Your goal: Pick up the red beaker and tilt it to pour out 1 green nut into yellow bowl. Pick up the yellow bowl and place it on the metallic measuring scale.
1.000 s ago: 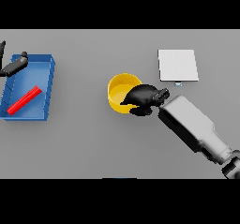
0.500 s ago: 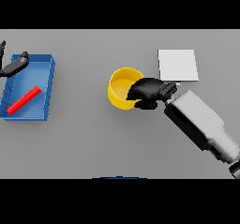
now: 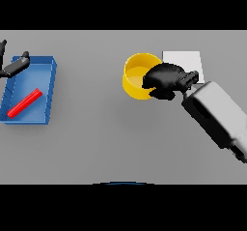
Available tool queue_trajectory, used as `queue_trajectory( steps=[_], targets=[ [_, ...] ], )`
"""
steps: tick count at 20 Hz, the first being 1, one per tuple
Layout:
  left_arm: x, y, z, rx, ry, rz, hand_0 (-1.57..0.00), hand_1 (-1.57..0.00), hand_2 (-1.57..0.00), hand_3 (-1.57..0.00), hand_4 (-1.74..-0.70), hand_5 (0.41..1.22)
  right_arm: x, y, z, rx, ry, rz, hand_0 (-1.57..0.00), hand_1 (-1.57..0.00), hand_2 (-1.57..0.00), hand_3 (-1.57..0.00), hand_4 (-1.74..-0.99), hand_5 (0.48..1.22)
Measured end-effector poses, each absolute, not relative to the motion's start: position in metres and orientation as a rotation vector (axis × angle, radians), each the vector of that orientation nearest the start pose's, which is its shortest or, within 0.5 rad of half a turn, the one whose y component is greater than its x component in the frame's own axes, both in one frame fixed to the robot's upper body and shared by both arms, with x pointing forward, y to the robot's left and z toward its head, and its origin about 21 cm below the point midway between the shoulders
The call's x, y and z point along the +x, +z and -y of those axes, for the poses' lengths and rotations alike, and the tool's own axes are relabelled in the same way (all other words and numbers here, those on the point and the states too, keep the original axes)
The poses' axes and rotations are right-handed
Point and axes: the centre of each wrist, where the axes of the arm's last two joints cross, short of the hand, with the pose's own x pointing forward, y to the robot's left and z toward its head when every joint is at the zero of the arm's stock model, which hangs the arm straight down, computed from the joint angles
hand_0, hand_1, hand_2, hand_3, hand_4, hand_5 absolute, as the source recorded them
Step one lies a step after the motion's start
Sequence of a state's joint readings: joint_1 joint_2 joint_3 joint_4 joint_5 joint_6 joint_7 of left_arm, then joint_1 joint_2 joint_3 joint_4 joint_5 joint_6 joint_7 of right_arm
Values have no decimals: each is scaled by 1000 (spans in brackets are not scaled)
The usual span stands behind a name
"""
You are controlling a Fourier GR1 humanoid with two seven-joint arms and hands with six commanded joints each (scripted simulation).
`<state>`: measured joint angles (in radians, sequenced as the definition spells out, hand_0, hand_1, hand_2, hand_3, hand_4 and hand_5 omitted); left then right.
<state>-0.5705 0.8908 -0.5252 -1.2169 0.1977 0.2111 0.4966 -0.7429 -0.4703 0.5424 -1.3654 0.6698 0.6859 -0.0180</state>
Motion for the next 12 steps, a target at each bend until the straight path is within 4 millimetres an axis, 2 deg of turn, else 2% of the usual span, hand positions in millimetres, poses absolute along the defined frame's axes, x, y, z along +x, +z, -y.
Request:
queue_trajectory(
  steps=[4, 8, 10, 12],
  targets=[
    [347, 123, -339, 742, -532, 1096, 1, 1, 1, 1, -811, 741, 369, 163, 166, -476, 1971, 1242, -1570, -1570, -1567, -1325, -1720, 1221],
    [345, 124, -334, 756, -539, 1096, 1, 1, 1, 1, -804, 735, 387, 169, 193, -592, 1881, 1232, -1571, -1571, -1570, -1239, -1720, 1221],
    [343, 127, -331, 767, -534, 1085, 1, 1, 1, 1, -811, 743, 396, 158, 203, -618, 1843, 1208, -1571, -1571, -1570, -1220, -1720, 1221],
    [343, 128, -330, 761, -527, 1077, 1, 1, 1, 1, -824, 759, 403, 158, 215, -630, 1788, 1188, -1571, -1571, -1570, -1205, -1720, 1221]
  ],
)
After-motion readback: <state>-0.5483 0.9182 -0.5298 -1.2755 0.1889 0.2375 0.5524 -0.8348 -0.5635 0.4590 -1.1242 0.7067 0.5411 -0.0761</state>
